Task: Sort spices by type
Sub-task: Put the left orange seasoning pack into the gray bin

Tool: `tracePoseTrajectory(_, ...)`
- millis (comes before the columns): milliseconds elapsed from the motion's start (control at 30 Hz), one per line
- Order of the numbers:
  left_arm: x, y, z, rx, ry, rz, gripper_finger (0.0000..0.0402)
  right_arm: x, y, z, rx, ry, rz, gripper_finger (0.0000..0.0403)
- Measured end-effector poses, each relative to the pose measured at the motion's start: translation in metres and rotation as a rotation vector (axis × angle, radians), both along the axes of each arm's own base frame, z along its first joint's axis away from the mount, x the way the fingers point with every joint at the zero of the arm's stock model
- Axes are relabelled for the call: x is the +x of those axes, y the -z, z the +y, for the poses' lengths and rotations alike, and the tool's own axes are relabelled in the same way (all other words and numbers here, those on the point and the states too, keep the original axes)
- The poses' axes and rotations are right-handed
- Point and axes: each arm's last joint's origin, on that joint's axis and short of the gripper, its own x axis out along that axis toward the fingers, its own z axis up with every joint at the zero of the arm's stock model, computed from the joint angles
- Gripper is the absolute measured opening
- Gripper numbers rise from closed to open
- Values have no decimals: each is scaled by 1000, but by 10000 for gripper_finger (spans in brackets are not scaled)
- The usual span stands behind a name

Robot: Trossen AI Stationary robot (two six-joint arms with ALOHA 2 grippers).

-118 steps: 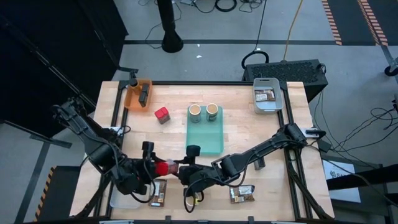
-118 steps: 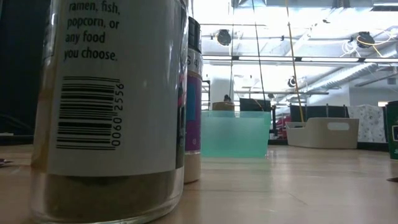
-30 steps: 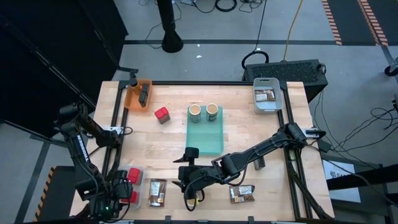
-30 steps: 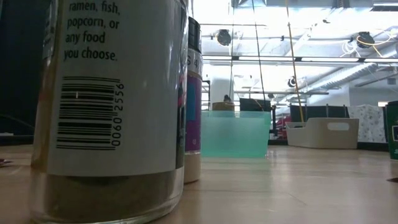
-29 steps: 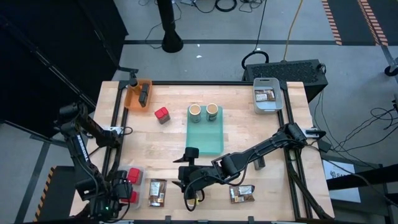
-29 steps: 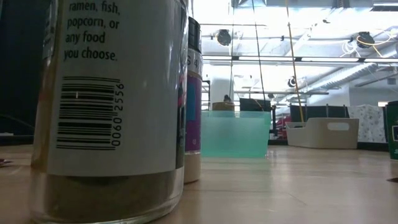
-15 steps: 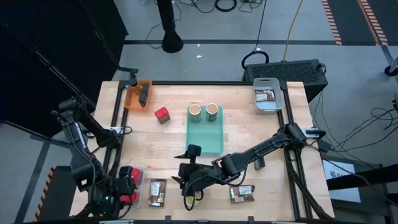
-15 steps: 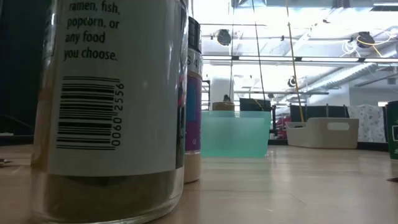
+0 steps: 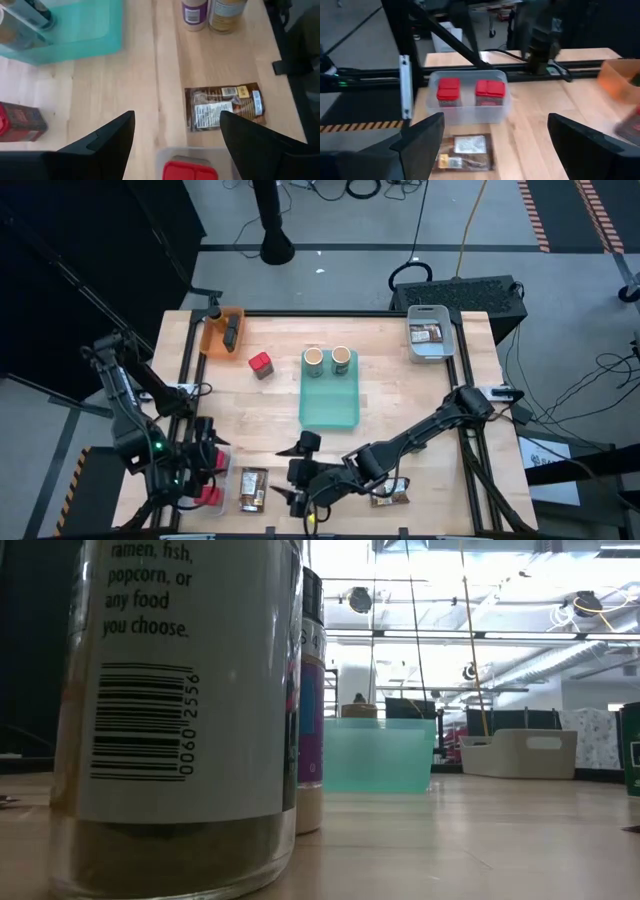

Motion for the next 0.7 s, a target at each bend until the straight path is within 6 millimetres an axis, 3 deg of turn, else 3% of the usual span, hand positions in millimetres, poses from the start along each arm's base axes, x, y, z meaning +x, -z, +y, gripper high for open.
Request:
tracePoseTrajectory(133,1,0,-6,-49,11,-1,292,14,3,9,-11,-29,37,338)
tracePoseTrajectory(300,17,9,-34,-127,85,-61,292,13,10,12,-29,32,246,338)
tracePoseTrajectory(467,32,34,-57,-103,126,-11,292,-16,0,12,-17,148,420,338)
tracePoseTrajectory(700,57,80,-79,-116,114,122,292,-74,-39,9,-82,325,461,338)
